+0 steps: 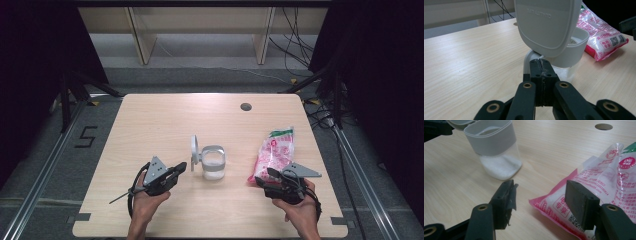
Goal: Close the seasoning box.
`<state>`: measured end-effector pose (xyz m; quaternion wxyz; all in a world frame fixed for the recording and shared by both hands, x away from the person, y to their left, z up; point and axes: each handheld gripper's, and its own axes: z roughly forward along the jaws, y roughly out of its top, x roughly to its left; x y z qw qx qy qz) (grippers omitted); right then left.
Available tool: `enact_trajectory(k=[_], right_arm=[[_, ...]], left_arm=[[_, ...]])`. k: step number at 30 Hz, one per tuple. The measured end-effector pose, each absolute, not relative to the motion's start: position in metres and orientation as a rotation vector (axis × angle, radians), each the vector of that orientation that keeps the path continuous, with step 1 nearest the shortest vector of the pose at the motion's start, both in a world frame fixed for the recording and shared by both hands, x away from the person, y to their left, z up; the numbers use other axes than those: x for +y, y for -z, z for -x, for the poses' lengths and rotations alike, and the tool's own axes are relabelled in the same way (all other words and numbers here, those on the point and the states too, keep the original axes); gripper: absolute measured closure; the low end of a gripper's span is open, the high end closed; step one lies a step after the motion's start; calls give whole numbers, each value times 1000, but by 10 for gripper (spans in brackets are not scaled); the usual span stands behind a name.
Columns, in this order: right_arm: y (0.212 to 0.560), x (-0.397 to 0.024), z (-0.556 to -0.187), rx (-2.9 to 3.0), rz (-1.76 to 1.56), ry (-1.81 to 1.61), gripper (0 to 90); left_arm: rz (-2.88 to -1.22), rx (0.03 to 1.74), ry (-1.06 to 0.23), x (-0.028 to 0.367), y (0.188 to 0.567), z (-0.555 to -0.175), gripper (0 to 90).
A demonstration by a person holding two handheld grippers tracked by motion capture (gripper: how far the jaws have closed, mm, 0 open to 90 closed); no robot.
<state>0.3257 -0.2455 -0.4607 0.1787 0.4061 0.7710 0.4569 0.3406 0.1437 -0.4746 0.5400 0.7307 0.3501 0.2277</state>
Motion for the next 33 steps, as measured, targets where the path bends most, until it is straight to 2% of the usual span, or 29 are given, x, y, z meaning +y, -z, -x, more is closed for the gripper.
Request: enact_trajectory(k=[33], right_arm=[[465,-236,-314,2231,-1127,-1303,398]], left_arm=[[-1755,781,-542,136,454,-355,891]])
